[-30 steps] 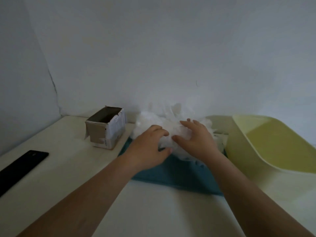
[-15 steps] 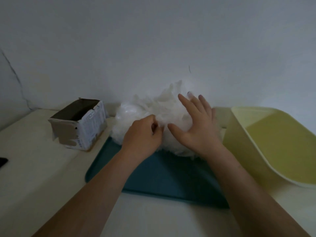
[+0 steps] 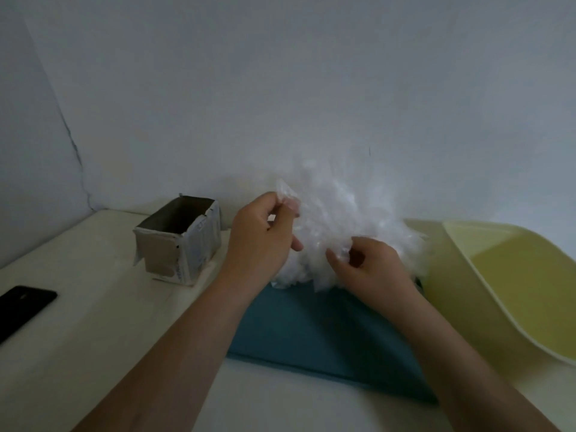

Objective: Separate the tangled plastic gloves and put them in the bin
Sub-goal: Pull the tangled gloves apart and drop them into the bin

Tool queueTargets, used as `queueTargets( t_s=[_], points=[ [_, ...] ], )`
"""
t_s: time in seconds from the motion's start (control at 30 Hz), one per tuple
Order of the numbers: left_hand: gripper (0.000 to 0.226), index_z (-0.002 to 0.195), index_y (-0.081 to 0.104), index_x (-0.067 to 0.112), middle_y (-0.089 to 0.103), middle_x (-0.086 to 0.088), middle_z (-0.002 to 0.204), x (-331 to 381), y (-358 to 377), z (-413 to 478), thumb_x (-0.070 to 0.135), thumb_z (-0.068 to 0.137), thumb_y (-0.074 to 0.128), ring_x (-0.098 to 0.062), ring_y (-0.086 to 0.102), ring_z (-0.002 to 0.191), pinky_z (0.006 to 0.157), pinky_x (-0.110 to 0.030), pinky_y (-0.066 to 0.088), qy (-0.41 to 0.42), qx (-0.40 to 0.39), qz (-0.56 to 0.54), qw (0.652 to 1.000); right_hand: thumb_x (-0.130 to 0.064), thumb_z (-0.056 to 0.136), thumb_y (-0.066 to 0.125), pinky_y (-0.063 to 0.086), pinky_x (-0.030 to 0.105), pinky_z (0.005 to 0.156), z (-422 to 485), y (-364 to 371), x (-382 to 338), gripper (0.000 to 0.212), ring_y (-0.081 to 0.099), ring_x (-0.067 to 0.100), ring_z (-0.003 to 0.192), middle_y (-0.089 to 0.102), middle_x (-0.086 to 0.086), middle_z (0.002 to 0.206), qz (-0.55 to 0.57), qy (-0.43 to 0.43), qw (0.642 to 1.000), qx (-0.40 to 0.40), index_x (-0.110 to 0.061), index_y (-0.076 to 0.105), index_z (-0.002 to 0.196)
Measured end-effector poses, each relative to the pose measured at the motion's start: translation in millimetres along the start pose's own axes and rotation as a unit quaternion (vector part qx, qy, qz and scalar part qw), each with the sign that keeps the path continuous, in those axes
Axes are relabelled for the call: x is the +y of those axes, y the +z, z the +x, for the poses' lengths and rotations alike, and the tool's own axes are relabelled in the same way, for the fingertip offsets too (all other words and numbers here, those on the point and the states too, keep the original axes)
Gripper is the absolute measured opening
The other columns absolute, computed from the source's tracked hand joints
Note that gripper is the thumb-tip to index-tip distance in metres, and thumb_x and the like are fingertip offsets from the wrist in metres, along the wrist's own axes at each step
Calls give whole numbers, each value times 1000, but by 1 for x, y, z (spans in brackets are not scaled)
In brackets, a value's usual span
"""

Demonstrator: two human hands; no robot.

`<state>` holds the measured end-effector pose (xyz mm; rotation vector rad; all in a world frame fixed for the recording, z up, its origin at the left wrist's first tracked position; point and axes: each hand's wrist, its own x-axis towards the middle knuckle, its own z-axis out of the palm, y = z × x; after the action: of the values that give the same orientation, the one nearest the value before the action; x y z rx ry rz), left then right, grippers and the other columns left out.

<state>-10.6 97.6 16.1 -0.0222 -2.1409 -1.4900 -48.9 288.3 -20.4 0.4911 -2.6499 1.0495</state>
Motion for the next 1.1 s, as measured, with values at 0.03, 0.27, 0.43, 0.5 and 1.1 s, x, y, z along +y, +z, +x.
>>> queueTargets(
  t_s=[0.03, 0.27, 0.43, 0.5, 1.1],
  points=[
    [22, 103, 67, 19, 74, 3, 89, 4, -2, 0, 31, 110, 51, -3, 63, 47, 48, -10, 40, 11, 15, -24, 1000, -45, 91, 68, 47, 35, 57, 1, 0, 1, 39, 56, 18, 61, 54, -3, 64, -5, -3, 1000, 8, -22, 54, 63],
    [30, 96, 52, 15, 66, -8, 91, 7, -1, 3, 37, 113, 39, -21, 77, 80, 57, -29, 60, -59, 0, -82, 995, -23, 90, 74, 62, 36, 68, 1, -11, -11, 15, 66, 11, 79, 65, -1, 99, 132, 84, 988, -3, -22, 61, 98],
    [51, 77, 52, -2, 44, -4, 64, -11, 7, 1, 41, 104, 59, -14, 46, 58, 58, -22, 38, 0, -128, 13, 992, -26, 102, 53, 59, 57, 90, 7, -19, -19, 25, 73, 35, 90, 74, 16, 106, 520, 251, 816, -17, -8, 67, 114],
    [48, 74, 58, -1, 53, -13, 65, -21, 10, -1, 39, 96, 71, -11, 48, 58, 59, -30, 45, 35, -207, 37, 977, -51, 104, 46, 59, 51, 86, 9, -27, -18, 51, 73, 35, 96, 74, 15, 109, 568, 244, 783, -68, -8, 68, 121],
    [37, 128, 66, 33, 67, 18, 115, -19, 3, -2, 39, 93, 76, 0, 67, 92, 88, -29, 59, -48, -127, 61, 989, -10, 96, 67, 59, 26, 76, -1, -24, -4, 12, 73, 23, 91, 76, 4, 96, 301, 13, 953, -40, -10, 73, 106]
  ],
)
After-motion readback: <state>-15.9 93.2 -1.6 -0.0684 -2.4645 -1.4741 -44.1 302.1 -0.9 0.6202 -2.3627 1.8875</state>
